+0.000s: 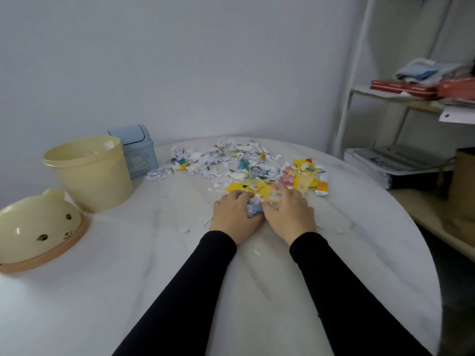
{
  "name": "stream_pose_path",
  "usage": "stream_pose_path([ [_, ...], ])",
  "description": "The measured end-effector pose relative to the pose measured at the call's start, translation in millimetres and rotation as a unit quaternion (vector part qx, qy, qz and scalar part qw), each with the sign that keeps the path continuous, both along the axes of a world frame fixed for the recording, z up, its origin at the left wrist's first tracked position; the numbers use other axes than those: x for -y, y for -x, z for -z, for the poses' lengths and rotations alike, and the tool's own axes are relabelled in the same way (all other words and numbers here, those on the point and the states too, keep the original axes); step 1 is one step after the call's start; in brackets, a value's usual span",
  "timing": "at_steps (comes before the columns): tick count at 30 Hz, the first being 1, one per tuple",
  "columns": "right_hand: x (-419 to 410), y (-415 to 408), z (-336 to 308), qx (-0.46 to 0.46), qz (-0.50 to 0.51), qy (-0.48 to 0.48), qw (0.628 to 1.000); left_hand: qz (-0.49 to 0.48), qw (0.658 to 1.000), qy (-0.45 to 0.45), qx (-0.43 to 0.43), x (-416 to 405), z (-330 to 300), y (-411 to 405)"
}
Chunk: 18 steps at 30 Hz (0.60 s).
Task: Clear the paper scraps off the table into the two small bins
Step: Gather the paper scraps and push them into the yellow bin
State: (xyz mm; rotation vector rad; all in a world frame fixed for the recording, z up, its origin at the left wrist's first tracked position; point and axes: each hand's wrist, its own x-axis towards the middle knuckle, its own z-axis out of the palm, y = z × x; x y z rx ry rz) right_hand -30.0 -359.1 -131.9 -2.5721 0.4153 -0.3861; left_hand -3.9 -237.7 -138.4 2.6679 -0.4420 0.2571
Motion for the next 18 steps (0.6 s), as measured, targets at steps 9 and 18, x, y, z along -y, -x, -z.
stream_pose_path([
  [9,-29,24,-1,0.016,-0.042,0.085,0.995,-0.128,0.991,0.005,0.038,-38,-10,13],
  [18,-20,12,9,-0.075,-0.050,0.146,0.985,-0.164,0.982,-0.012,-0.089,-61,-5,30],
])
